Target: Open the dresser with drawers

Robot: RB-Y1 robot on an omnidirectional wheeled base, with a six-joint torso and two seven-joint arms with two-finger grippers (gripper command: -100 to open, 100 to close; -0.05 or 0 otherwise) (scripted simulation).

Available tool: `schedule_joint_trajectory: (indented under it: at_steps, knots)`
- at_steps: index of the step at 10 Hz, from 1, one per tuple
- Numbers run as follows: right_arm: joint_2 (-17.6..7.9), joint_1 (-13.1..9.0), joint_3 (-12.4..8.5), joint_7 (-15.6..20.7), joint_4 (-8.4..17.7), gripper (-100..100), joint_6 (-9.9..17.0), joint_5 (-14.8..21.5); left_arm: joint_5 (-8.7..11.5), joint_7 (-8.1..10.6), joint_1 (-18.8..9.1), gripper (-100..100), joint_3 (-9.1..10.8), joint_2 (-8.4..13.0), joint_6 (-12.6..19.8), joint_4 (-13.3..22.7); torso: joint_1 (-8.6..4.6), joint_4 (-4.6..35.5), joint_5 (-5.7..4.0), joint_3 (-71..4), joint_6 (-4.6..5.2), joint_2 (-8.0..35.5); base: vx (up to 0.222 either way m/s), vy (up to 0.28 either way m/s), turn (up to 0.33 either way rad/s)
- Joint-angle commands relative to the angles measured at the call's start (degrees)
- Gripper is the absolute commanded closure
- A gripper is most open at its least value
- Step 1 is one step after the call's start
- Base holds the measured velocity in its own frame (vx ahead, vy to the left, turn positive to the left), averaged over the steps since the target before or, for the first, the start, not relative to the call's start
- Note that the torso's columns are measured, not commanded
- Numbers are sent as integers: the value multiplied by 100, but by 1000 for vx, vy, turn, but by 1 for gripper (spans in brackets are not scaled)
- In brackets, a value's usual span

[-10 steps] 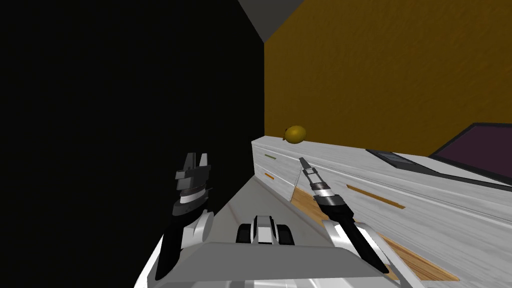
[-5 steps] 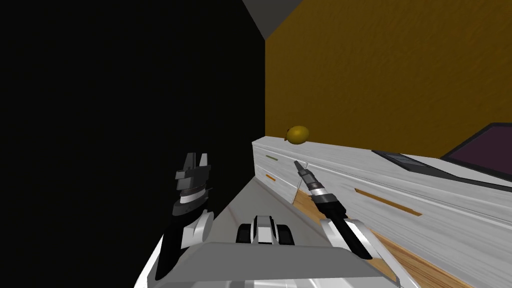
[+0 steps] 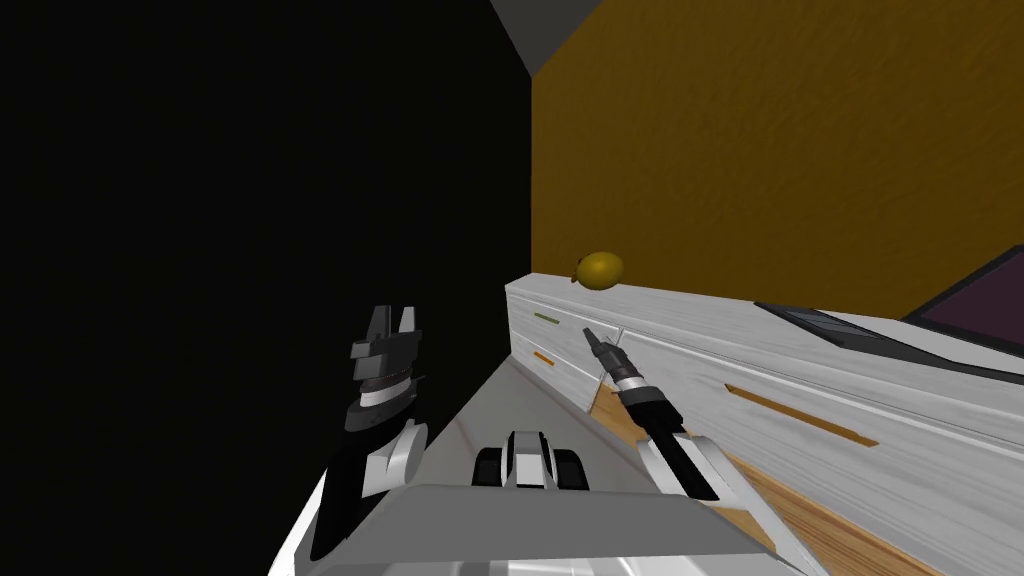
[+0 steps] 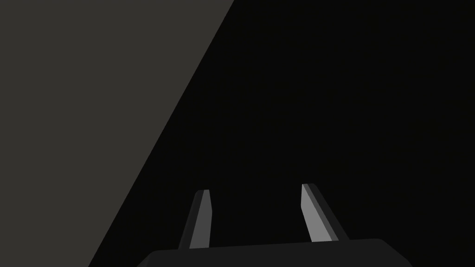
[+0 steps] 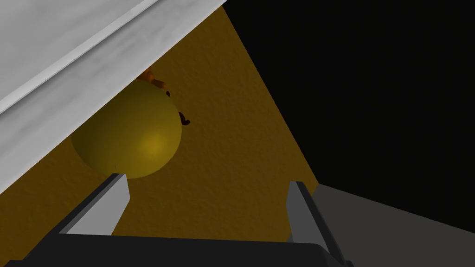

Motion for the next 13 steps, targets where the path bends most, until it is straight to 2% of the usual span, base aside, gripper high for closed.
schedule_joint_trajectory:
  at_steps: [1, 2, 3, 4, 5, 6, 7, 8, 9, 10, 11, 12, 13]
  knots:
    - [-18, -107, 45, 156, 201, -100, 371, 420, 0, 0, 0, 0, 0, 0, 0, 0, -4, 0, -1, 0, 0, 2, 80, 56, -12]
    - [-18, -107, 45, 156, 201, -100, 371, 539, 0, 0, 0, 0, 0, 0, 0, 0, -1, -1, -1, -3, 0, -5, 63, 40, -8]
    - [-16, -162, 77, 263, 339, -100, 595, 726, 0, 0, 0, 0, 0, 0, 0, 0, -7, 0, -1, 0, 0, 2, 78, 42, -10]
    - [-16, -162, 77, 263, 339, -100, 595, 863, 0, 0, 0, 0, 0, 0, 0, 0, -5, 0, -2, -1, 0, -1, 65, 34, -7]
    - [-13, -219, 112, 372, 483, -100, 823, 1057, 0, 0, 0, 0, 0, 0, 0, 0, -7, 1, -1, 2, 0, 5, 62, 43, -8]
    - [-13, -219, 112, 372, 483, -100, 823, 1191, 0, 0, 0, 0, 0, 0, 0, 0, -2, 1, -1, 3, 1, 5, 53, 38, -9]
    - [-8, -278, 149, 481, 633, -100, 1056, 1386, 0, 0, 0, 0, 0, 0, 0, 0, -4, 2, -1, 3, 0, 6, 74, 51, -6]
    - [-8, -278, 149, 481, 633, -100, 1056, 1521, 0, 0, 0, 0, 0, 0, 0, 0, 1, -1, 0, -1, 0, -2, 63, 43, -7]
    - [-1, -340, 188, 590, 788, -100, 1262, 1721, 0, 0, 0, 0, 0, 0, 0, 0, -4, 0, 0, -1, 0, 1, 70, 41, -8]
    - [-1, -340, 188, 590, 788, -100, 1292, 1851, 0, 0, 0, 0, 0, 0, 0, 0, -5, -1, -2, -1, 0, -2, 63, 39, -3]
    - [6, -405, 229, 698, 951, -100, 1529, 2044, 0, 0, 0, 0, 0, 0, 0, 0, -6, 0, -1, 1, 1, 3, 82, 44, -4]
    - [6, -405, 229, 698, 951, -100, 1529, 2179, 0, 0, 0, 0, 0, 0, 0, 0, -3, 0, -1, -1, 1, -2, 70, 33, -5]
    - [16, -471, 272, 806, 1120, -100, 1768, 2365, 0, 0, 0, 0, 0, 0, 0, 0, -6, 0, -1, 0, 0, 2, 77, 42, -3]
